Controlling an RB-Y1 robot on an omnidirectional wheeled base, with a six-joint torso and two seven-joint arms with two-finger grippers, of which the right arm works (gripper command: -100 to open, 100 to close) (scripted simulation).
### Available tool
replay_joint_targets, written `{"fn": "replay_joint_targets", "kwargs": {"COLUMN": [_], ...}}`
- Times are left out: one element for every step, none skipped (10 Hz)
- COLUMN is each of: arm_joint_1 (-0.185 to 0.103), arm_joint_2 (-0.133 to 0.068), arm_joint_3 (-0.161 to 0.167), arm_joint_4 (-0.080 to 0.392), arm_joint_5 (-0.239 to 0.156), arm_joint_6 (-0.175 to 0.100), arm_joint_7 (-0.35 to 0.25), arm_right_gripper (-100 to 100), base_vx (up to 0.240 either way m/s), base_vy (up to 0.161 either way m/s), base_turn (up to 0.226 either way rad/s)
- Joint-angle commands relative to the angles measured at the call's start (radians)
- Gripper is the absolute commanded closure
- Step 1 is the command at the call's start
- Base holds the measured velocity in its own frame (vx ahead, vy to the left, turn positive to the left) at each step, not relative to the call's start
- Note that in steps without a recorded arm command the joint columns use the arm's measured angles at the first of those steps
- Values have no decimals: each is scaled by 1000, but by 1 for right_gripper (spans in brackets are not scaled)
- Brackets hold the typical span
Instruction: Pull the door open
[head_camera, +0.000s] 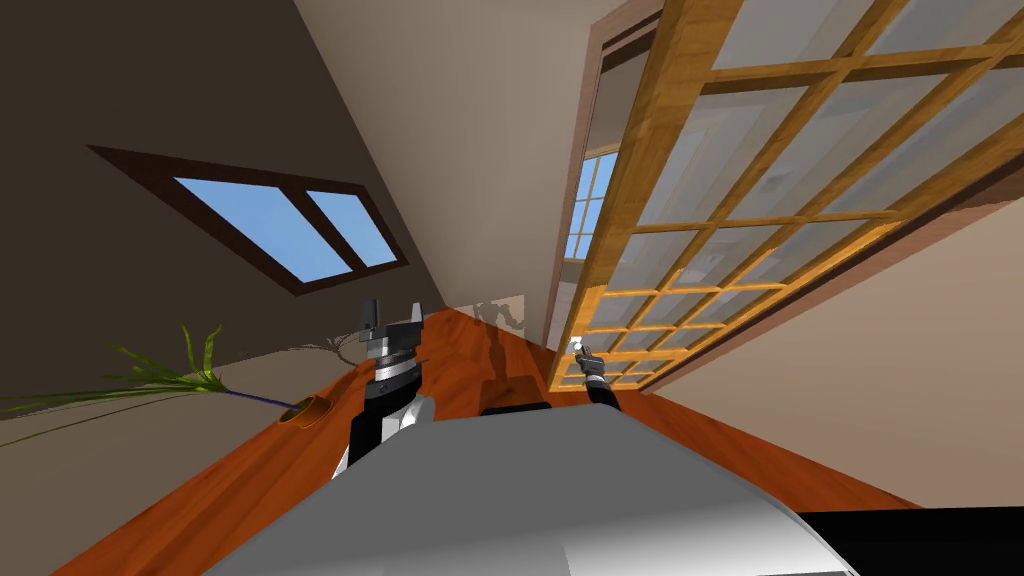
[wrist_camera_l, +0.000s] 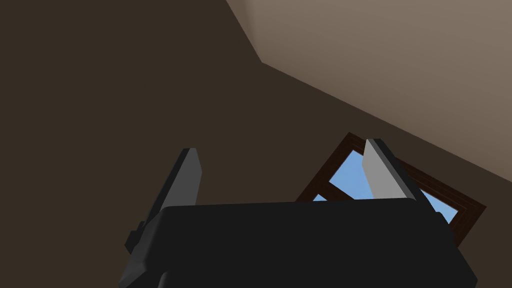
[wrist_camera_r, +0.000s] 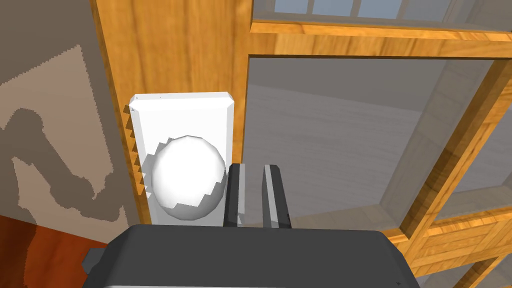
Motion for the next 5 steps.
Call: {"fn": "replay_joint_targets", "kwargs": {"arm_joint_1": [8,11,13,14,16], "arm_joint_2": [6,0,-3,-5,-8], "arm_joint_3": [29,44,51,58,65], "arm_joint_4": [-21,-26,-28,-31,-33], "arm_joint_5": [11,18,22,25,28], "arm_joint_6": [16,14,13,13,12], "arm_joint_7": [-6,-17,-21,-26,-30], "arm_right_gripper": [-100,-100,-100,-100,-100], "base_vx": [-183,-173,-140,-111,-87], "base_vy": [-38,-46,-48,-31,-21], "base_turn": [65,69,72,34,25]}}
